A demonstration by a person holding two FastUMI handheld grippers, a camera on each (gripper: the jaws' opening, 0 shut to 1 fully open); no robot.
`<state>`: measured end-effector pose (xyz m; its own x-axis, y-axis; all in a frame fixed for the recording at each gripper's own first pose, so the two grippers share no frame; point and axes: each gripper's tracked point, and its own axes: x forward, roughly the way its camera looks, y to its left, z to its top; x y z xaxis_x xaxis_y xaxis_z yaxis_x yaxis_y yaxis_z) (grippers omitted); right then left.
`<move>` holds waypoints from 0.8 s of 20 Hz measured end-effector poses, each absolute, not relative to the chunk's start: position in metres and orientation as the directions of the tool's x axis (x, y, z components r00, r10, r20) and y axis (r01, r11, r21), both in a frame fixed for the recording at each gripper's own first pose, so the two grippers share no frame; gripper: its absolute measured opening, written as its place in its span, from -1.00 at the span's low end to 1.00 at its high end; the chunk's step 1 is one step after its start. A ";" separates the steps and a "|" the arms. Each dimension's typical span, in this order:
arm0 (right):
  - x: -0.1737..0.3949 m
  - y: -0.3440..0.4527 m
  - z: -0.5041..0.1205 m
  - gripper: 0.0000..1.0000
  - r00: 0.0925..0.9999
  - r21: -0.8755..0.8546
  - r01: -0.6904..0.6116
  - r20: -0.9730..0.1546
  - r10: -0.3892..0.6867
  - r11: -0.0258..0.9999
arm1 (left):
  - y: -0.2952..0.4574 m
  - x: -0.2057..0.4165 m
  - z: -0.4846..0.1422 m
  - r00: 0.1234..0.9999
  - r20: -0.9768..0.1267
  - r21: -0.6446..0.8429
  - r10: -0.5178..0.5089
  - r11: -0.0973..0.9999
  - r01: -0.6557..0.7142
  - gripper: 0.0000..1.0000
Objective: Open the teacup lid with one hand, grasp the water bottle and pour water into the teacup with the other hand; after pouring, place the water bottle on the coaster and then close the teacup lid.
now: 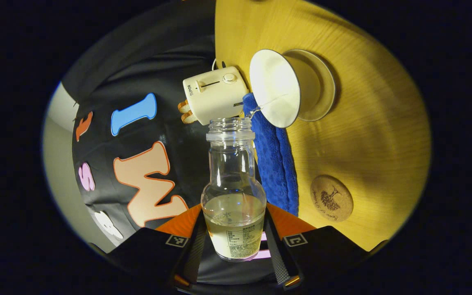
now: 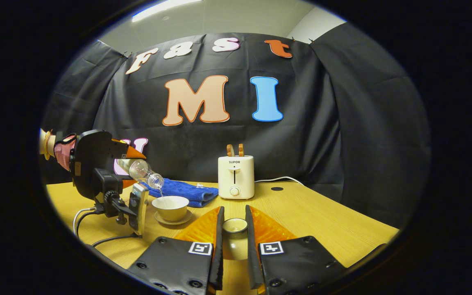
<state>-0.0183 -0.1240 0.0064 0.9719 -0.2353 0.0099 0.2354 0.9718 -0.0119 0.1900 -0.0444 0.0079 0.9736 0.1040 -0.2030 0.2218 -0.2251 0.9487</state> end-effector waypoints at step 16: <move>-0.018 -0.127 0.006 -0.45 0.968 -0.013 0.252 0.009 -0.252 0.968 | -0.026 0.179 0.016 0.995 -0.096 0.614 -0.011 0.787 0.068 0.35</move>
<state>-0.0179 -0.1268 0.0060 0.9677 -0.2518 0.0093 0.2519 0.9677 -0.0134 0.1792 -0.0265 0.0163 0.9953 -0.0115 -0.0959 0.0682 0.7866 0.6136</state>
